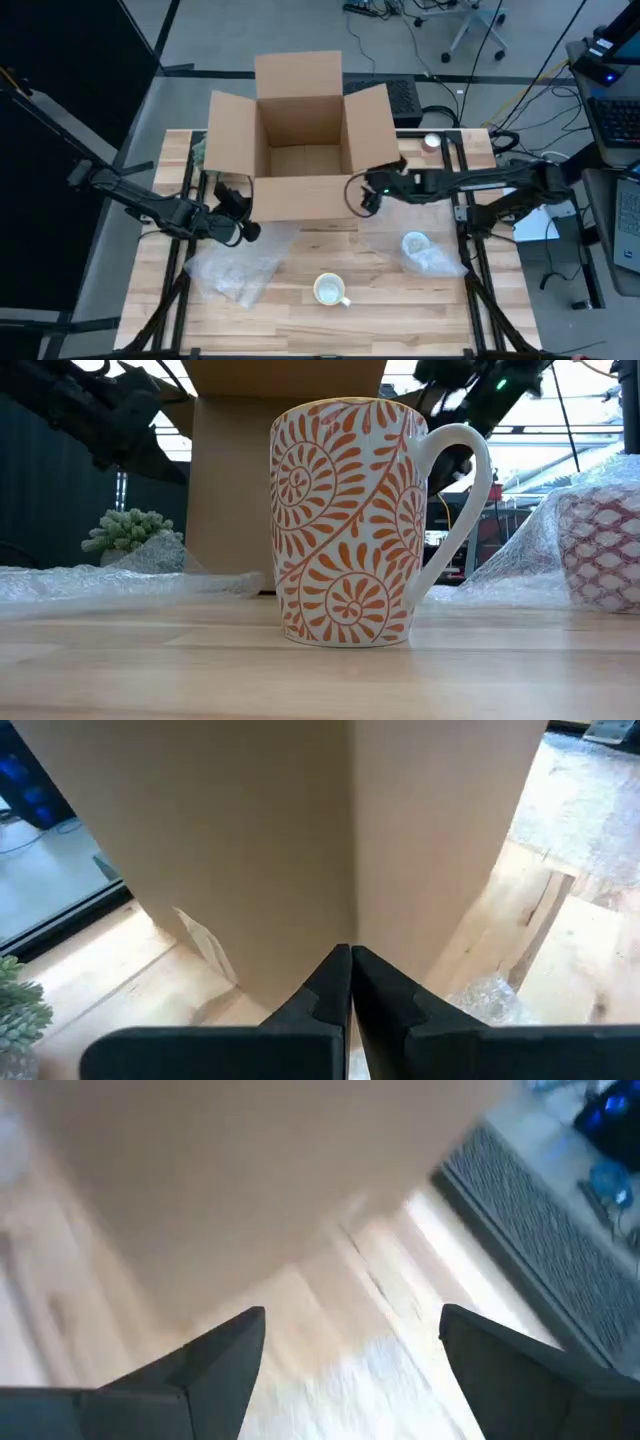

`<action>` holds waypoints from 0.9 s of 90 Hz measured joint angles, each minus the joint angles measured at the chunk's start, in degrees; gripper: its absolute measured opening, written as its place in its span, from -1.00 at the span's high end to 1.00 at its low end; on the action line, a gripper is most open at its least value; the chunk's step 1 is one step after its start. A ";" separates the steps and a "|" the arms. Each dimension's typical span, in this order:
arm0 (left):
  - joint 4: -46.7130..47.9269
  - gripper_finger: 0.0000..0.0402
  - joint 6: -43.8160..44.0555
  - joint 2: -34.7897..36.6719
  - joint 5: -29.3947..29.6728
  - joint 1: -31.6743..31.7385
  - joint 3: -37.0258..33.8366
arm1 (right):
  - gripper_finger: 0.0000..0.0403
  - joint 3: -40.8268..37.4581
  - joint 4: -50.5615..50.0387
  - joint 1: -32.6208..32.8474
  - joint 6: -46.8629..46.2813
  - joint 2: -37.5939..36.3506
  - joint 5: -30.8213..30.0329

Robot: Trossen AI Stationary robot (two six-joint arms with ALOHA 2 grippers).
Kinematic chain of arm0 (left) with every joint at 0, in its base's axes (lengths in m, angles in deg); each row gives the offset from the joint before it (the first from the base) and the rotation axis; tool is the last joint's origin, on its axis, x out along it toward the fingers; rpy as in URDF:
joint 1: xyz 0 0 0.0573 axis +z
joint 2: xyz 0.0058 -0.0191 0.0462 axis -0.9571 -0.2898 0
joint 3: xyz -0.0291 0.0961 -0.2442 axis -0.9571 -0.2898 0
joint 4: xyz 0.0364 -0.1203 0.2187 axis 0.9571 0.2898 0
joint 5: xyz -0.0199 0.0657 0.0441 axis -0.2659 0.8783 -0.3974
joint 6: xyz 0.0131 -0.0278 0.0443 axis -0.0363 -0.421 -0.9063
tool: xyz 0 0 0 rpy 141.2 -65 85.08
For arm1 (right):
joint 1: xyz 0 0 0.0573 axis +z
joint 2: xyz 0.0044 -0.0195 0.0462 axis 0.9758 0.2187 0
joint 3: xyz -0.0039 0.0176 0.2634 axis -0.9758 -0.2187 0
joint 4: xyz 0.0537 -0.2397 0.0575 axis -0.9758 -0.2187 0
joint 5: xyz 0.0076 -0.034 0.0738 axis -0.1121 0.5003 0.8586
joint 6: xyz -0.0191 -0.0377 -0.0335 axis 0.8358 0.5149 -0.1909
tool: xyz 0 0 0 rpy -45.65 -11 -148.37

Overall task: Wrap mug
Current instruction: Wrap the red mug with bubble wrap

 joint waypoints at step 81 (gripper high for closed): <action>-0.79 1.00 -0.13 -0.98 -0.84 -0.83 0.00 | -0.33 -18.11 -0.51 -37.18 -2.43 0.46 20.65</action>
